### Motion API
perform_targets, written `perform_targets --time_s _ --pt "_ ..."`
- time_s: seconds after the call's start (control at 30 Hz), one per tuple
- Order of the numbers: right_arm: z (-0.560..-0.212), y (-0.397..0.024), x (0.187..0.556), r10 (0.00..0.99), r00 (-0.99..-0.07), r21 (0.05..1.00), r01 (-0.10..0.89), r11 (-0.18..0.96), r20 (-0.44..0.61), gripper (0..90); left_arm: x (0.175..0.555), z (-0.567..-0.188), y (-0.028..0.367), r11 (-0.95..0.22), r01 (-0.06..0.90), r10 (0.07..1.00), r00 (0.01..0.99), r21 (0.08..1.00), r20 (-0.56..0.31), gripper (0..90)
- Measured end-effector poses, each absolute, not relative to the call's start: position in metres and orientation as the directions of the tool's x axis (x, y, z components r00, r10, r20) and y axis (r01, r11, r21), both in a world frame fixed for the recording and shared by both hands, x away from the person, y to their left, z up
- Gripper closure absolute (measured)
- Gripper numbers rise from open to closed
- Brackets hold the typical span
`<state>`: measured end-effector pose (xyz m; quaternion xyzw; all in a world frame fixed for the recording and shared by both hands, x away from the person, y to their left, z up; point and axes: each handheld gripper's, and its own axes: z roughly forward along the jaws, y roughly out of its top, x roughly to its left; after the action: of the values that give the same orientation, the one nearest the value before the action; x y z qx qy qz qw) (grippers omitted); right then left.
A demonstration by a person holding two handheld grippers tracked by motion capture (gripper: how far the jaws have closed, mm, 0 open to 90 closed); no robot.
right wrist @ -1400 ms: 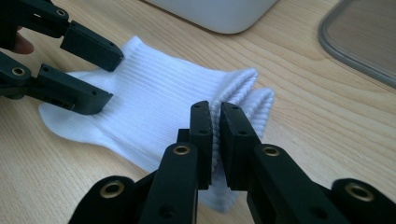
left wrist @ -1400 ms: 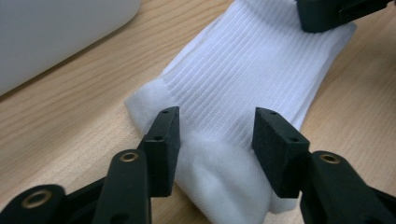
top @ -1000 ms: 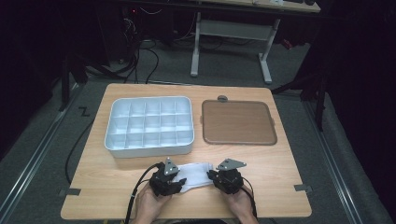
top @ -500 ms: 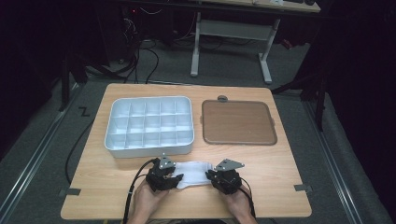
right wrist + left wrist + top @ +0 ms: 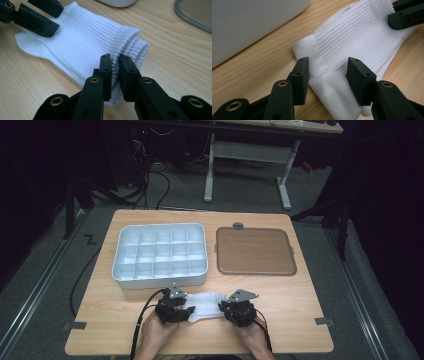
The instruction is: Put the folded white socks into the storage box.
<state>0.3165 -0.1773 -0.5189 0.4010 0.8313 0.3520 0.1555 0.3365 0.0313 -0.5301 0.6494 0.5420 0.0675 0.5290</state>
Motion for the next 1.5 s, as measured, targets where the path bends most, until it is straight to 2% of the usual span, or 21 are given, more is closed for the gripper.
perform_targets --time_s 0.13,0.3,0.53,0.7,0.97,1.2,1.5 --pt "-0.519 -0.177 0.319 0.776 -0.630 0.710 0.561 0.425 0.033 79.6 0.338 -0.529 0.031 0.173 0.647 0.775 0.376 0.743 -0.508 52.7" --pt "-0.513 -0.177 0.319 0.775 -0.630 0.705 0.572 0.419 0.050 68.9 0.340 -0.521 0.034 0.186 0.665 0.770 0.359 0.724 -0.527 48.5" --pt "-0.500 -0.172 0.312 0.773 -0.634 0.745 0.524 0.413 0.017 68.0 0.354 -0.513 0.039 0.266 0.672 0.747 0.309 0.691 -0.589 43.1" --pt "-0.491 -0.167 0.309 0.754 -0.657 0.769 0.493 0.408 0.022 74.0 0.365 -0.518 0.037 0.291 0.687 0.747 0.271 0.665 -0.607 42.1" --pt "-0.507 -0.149 0.316 0.718 -0.693 0.738 0.519 0.431 0.068 82.2 0.371 -0.524 0.035 0.297 0.692 0.757 0.250 0.658 -0.604 42.6" --pt "-0.517 -0.134 0.320 0.703 -0.708 0.725 0.520 0.451 0.070 84.5 0.372 -0.526 0.035 0.291 0.687 0.760 0.257 0.666 -0.598 47.0" --pt "-0.523 -0.132 0.319 0.704 -0.709 0.717 0.517 0.467 0.053 86.3 0.372 -0.526 0.034 0.280 0.702 0.744 0.273 0.655 -0.610 60.4"
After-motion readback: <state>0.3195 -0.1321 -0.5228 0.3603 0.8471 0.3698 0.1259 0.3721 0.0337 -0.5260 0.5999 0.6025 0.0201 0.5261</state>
